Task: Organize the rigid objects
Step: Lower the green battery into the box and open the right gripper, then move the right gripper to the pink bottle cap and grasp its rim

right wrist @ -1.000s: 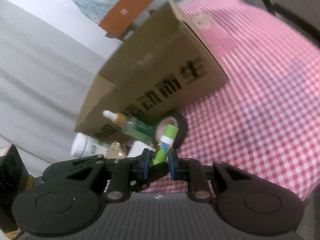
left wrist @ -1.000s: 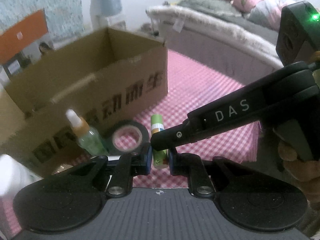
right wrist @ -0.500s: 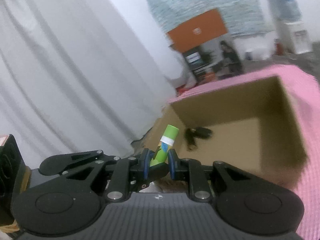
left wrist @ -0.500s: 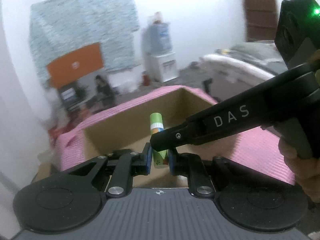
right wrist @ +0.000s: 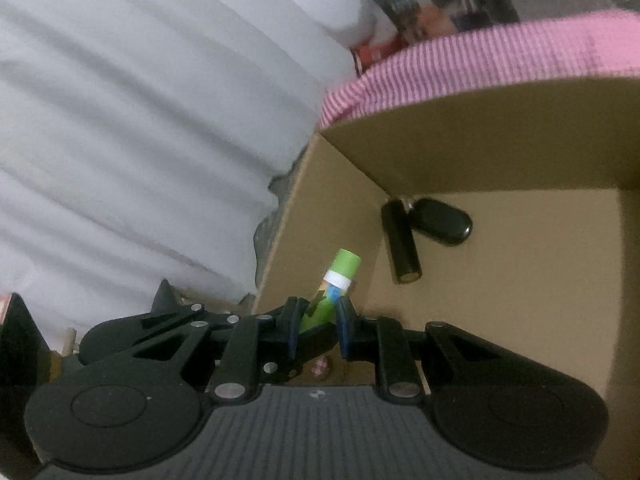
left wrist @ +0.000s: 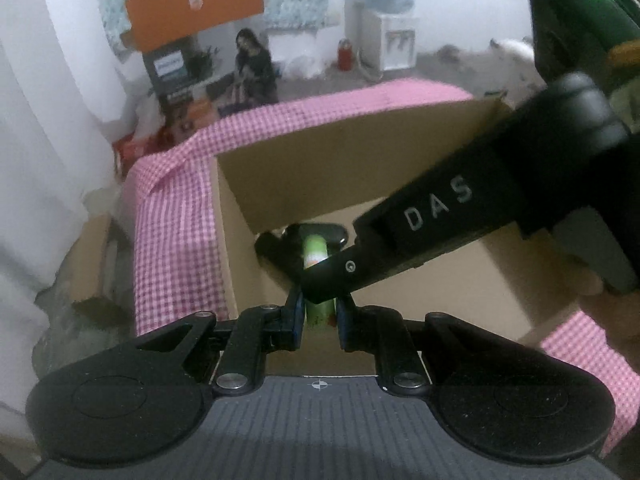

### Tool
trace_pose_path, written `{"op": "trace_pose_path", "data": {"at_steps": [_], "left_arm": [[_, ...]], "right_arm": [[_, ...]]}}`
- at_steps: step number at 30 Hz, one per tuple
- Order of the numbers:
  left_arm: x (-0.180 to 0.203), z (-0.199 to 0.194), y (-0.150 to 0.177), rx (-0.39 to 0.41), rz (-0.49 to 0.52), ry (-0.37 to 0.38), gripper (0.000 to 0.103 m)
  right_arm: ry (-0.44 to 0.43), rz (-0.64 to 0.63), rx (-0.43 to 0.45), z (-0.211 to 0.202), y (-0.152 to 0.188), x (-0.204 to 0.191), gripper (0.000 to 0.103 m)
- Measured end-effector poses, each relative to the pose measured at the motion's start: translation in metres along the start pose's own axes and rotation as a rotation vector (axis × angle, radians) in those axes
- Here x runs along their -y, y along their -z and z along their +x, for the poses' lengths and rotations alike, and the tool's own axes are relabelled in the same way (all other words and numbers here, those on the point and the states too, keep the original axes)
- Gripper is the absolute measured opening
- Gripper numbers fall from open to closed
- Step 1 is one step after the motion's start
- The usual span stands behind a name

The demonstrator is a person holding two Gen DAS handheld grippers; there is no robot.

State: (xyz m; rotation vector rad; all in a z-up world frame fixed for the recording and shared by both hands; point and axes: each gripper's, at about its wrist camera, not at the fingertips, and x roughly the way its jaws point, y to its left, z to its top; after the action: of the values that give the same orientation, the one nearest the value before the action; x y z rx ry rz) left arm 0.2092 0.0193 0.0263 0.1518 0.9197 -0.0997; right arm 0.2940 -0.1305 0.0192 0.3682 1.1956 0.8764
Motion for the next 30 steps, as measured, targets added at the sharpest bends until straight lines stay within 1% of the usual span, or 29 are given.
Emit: {"op": "trace_pose_path", "data": {"at_steps": [5,8,11,14,15,17,19,20,21,22,23,24,25,26,30], "left_arm": [[0.000,0.006,0.006,-0.045,0.002,-0.018,0.017],[0.001,0.004,0.007,-0.044,0.003,-0.017,0.018],[0.002,0.002,0.006,-0.035,-0.004,-0.005,0.018],[0.003,-0.005,0.005,-0.009,-0.001,0.000,0.021],[0.004,-0.009,0.005,0.002,0.000,0.001,0.024],[0.006,-0.017,0.005,0.030,0.000,0.006,0.029],[0.008,-0.029,0.008,0.068,-0.003,0.013,0.041],[0.008,-0.035,0.008,0.089,-0.005,0.017,0.044],[0.008,-0.043,0.010,0.112,-0.009,0.022,0.050],[0.009,-0.050,0.012,0.135,-0.012,0.029,0.058],[0.009,-0.058,0.014,0.158,-0.016,0.035,0.062],[0.009,-0.066,0.016,0.181,-0.020,0.041,0.068],[0.010,-0.073,0.019,0.200,-0.022,0.047,0.073],[0.010,-0.081,0.022,0.221,-0.023,0.052,0.075],[0.011,-0.108,0.037,0.288,-0.036,0.073,0.094]], "right_arm": [[-0.024,0.070,-0.081,0.020,-0.012,0.015,0.021],[-0.029,0.098,-0.103,0.027,-0.015,0.022,0.021],[-0.030,0.104,-0.099,0.027,-0.015,0.026,0.021],[-0.030,0.095,-0.082,0.019,-0.013,0.025,0.021],[-0.028,0.091,-0.072,0.021,-0.014,0.025,0.021],[-0.027,0.072,-0.045,0.011,-0.012,0.021,0.022],[-0.024,0.049,-0.012,-0.003,-0.008,0.015,0.022],[-0.022,0.037,0.009,-0.011,-0.005,0.012,0.022],[-0.021,0.024,0.031,-0.019,-0.002,0.009,0.023],[-0.016,0.010,0.056,-0.029,0.002,0.004,0.025],[-0.010,-0.003,0.078,-0.038,0.005,0.001,0.033],[-0.001,-0.020,0.107,-0.049,0.011,-0.004,0.039],[0.008,-0.039,0.140,-0.061,0.016,-0.009,0.054],[0.017,-0.060,0.173,-0.071,0.022,-0.013,0.061],[0.061,-0.132,0.286,-0.114,0.052,-0.031,0.062]]}}
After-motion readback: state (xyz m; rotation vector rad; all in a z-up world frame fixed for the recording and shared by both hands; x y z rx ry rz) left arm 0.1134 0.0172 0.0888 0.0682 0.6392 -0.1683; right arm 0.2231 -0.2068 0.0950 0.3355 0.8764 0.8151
